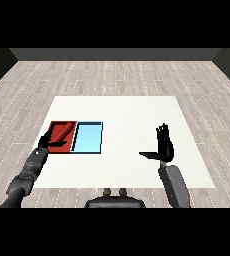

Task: Pick the red can and put it in the red box

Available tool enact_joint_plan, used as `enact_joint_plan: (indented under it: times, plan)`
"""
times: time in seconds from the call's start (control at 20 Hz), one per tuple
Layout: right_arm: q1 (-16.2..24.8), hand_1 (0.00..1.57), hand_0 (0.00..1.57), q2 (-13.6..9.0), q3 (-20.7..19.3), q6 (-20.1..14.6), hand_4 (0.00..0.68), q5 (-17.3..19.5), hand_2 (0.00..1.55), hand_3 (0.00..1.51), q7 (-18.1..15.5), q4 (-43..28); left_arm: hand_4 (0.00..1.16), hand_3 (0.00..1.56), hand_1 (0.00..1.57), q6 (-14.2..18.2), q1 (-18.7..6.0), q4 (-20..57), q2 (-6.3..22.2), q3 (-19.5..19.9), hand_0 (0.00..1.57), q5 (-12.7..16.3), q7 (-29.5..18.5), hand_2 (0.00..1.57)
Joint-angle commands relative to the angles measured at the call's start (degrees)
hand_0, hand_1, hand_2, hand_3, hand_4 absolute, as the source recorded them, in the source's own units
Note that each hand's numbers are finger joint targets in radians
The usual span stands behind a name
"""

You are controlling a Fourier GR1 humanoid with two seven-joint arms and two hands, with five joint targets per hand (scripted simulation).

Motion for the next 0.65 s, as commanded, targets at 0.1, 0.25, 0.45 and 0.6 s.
enact_joint_plan:
  times: [0.1, 0.25, 0.45, 0.6]
  plan:
    - [0.14, 0.0, 0.0, 0.73, 0.24, 0.4, 0.0, -0.65, 0.0, 0.0, -0.47, -2.16, 0.0, 0.0, 1.02, -7.4, -0.87, -10.56, -1.69, 11.93, 1.02, 12.37, -17.43, 0.96]
    - [-0.12, 0.0, 0.0, -0.62, 0.22, 1.71, 0.0, -0.52, 0.0, 0.0, 0.1, -1.08, 0.0, 0.0, 0.0, -16.5, -0.02, -16.73, -5.5, 16.4, 0.0, 18.58, -25.65, 0.0]
    - [0.03, 0.0, 0.0, -0.33, 1.0, 1.65, 0.0, 1.01, 0.0, 0.0, -1.0, 0.89, 0.0, 0.0, 0.0, -23.88, 3.06, -24.43, -13.39, 17.17, 0.0, 22.74, -32.78, 0.0]
    - [-1.58, 0.0, 0.0, -0.66, 1.48, 2.81, 0.0, 2.14, 0.0, 0.0, -2.22, 2.17, 0.0, 0.0, 0.0, -26.13, 9.95, -32.44, -16.46, 13.68, 0.0, 22.14, -33.33, 0.0]
